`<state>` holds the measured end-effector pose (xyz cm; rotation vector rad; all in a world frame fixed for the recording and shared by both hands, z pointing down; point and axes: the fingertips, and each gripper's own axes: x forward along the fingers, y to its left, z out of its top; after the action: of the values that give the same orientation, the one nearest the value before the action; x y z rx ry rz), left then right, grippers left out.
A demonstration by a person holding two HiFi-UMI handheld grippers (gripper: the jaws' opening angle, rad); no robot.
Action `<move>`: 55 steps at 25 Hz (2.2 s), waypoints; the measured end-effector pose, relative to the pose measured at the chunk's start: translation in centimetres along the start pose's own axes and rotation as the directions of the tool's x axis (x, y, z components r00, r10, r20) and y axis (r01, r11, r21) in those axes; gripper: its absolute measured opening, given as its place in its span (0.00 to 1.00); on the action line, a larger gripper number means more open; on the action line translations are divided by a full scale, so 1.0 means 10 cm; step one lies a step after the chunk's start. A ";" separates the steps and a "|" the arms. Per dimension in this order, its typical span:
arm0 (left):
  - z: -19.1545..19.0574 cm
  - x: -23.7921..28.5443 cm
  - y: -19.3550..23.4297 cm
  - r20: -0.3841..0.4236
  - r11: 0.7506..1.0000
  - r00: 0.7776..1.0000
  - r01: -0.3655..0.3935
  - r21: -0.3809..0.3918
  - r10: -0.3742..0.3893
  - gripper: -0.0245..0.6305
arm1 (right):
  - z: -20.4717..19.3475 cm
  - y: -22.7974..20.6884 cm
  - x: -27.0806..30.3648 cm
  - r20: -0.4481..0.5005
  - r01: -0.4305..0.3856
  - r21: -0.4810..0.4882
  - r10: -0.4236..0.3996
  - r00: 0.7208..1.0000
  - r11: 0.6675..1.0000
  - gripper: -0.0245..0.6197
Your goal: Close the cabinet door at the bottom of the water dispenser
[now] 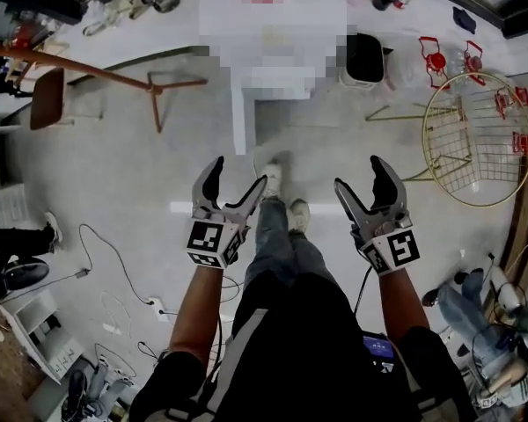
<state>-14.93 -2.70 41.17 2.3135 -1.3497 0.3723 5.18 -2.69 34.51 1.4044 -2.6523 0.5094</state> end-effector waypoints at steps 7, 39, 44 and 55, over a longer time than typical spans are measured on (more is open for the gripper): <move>-0.76 0.57 0.46 -0.107 0.999 0.994 0.024 -0.030 -0.027 0.64 | -0.83 -0.04 0.50 -0.094 -0.011 0.034 0.014 0.995 0.999 0.57; -3.51 1.73 1.66 -0.494 0.973 0.869 -0.084 -0.214 -0.034 0.64 | -2.77 -0.42 1.09 -0.266 0.066 0.184 -0.015 0.964 0.981 0.50; -3.60 1.84 1.58 -0.514 0.970 0.856 -0.083 -0.229 -0.048 0.64 | -2.80 -0.49 1.02 -0.269 0.072 0.187 -0.019 0.963 0.980 0.48; -3.59 2.03 1.18 -0.524 0.971 0.843 -0.011 -0.238 -0.119 0.64 | -2.87 -0.66 0.80 -0.278 0.099 0.158 -0.051 0.959 0.982 0.47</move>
<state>-15.72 -5.37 83.97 1.8516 -0.9821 0.7384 4.05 -2.75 65.04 1.3582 -2.3753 0.8715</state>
